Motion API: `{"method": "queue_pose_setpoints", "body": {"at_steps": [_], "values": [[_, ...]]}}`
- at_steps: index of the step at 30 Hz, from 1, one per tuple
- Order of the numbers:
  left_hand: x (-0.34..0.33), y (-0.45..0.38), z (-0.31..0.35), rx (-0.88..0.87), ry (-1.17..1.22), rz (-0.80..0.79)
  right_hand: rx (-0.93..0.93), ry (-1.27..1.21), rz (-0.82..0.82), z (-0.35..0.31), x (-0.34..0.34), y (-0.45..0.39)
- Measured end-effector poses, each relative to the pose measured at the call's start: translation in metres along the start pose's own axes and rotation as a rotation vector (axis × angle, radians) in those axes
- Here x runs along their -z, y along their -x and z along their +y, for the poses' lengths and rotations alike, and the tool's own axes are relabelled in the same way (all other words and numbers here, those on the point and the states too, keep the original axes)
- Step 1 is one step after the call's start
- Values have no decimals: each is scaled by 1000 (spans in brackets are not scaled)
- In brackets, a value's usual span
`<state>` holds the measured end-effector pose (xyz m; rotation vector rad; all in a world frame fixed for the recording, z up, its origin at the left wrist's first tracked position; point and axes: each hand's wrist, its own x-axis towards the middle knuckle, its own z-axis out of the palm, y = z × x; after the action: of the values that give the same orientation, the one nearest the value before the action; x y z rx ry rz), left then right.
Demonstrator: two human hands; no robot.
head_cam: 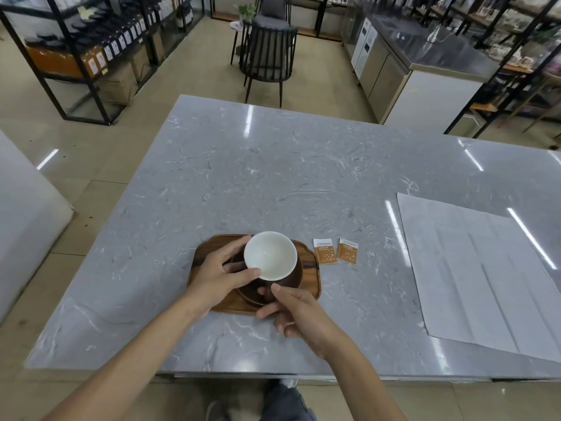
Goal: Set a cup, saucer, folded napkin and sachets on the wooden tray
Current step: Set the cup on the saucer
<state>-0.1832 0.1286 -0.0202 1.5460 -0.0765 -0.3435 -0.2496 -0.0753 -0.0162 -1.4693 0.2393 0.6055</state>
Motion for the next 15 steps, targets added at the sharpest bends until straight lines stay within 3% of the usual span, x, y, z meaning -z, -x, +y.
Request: {"method": "queue_pose_setpoints", "body": {"at_steps": [4, 6, 12, 15], "values": [[2, -3, -1, 0, -82, -10, 184, 150, 359, -6, 23, 2], [5, -5, -2, 4, -116, -15, 282, 135, 458, -12, 33, 2], [3, 1, -4, -17, -93, -44, 350, 278, 238, -18, 28, -5], [1, 3, -2, -33, -107, -20, 349, 313, 245, -17, 27, -8]]}}
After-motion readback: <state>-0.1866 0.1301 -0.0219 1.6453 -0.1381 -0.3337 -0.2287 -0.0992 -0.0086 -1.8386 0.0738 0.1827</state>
